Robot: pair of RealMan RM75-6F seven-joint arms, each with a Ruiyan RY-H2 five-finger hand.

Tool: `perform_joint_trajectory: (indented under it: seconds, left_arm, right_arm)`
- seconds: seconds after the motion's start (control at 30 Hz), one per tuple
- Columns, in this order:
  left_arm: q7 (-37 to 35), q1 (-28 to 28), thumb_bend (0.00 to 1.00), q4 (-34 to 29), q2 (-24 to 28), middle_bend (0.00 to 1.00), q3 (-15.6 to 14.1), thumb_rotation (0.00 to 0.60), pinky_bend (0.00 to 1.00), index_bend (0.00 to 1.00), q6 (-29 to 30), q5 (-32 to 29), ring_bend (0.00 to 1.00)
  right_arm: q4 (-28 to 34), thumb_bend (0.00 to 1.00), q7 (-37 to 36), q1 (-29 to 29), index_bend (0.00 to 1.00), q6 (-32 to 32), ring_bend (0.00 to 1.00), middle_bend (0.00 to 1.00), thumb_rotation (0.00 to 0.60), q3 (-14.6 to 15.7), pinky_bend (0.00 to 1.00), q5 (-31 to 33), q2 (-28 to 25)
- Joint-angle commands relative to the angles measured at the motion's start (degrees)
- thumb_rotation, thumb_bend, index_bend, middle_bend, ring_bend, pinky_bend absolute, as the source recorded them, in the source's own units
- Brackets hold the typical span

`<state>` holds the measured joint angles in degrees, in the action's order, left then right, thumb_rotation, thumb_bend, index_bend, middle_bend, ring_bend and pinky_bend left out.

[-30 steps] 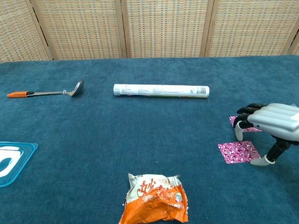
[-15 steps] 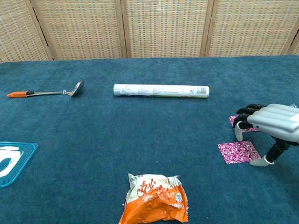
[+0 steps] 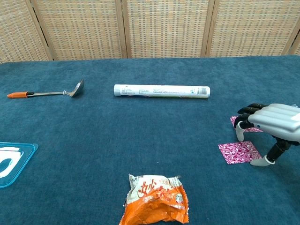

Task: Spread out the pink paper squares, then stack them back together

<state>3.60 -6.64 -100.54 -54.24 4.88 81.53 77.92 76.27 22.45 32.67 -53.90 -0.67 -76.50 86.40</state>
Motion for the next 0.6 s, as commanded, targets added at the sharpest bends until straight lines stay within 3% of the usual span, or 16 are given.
perform_joint_trajectory:
  seconds: [0.03, 0.23, 0.6]
  left_arm:
    - [0.0, 0.0, 0.11, -0.1, 0.0, 0.0, 0.0, 0.596, 0.0, 0.15, 0.0, 0.0, 0.0]
    - [0.1, 0.0, 0.11, -0.1, 0.0, 0.0, 0.0, 0.596, 0.0, 0.15, -0.1, -0.1, 0.0]
    - [0.2, -0.1, 0.11, -0.1, 0.0, 0.0, 0.0, 0.595, 0.0, 0.15, -0.1, -0.1, 0.0]
  right_arm:
    - [0.0, 0.26, 0.0, 0.0, 0.38, 0.0, 0.0, 0.2, 0.6, 0.0, 0.0, 0.0, 0.0]
    - [-0.3, 0.31, -0.2, -0.1, 0.4, 0.1, 0.0, 0.21, 0.6, 0.0, 0.0, 0.1, 0.2]
    - [-0.7, 0.31, -0.5, -0.1, 0.41, 0.0, 0.0, 0.21, 0.6, 0.0, 0.0, -0.2, 0.4]
